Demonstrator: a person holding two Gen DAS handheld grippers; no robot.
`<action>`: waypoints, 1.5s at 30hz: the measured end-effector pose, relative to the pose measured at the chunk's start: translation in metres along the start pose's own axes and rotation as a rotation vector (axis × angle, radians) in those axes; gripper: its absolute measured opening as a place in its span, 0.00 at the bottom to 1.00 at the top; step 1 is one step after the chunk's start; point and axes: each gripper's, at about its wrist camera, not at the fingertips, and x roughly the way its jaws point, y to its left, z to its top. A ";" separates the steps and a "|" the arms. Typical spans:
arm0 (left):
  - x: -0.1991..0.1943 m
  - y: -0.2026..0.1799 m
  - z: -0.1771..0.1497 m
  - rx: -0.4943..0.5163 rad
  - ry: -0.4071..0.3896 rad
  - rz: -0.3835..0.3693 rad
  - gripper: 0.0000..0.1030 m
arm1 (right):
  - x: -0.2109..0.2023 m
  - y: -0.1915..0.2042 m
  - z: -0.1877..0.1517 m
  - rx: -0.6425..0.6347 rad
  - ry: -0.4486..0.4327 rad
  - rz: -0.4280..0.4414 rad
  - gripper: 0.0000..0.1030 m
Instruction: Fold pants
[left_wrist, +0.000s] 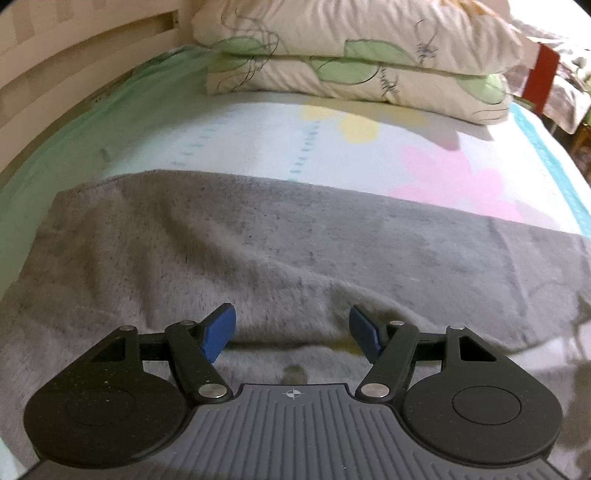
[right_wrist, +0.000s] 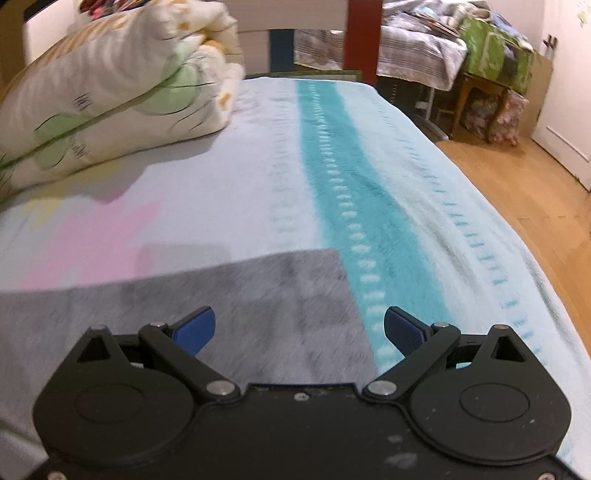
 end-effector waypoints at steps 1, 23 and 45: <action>0.005 0.001 0.001 -0.001 0.013 0.001 0.65 | 0.007 -0.004 0.004 0.008 0.000 -0.001 0.99; 0.042 0.004 -0.010 0.016 0.157 -0.005 0.65 | 0.089 -0.005 0.030 -0.055 0.151 0.104 0.31; 0.049 -0.001 -0.010 0.047 0.158 -0.027 0.66 | 0.060 0.083 0.059 -0.352 0.084 0.478 0.65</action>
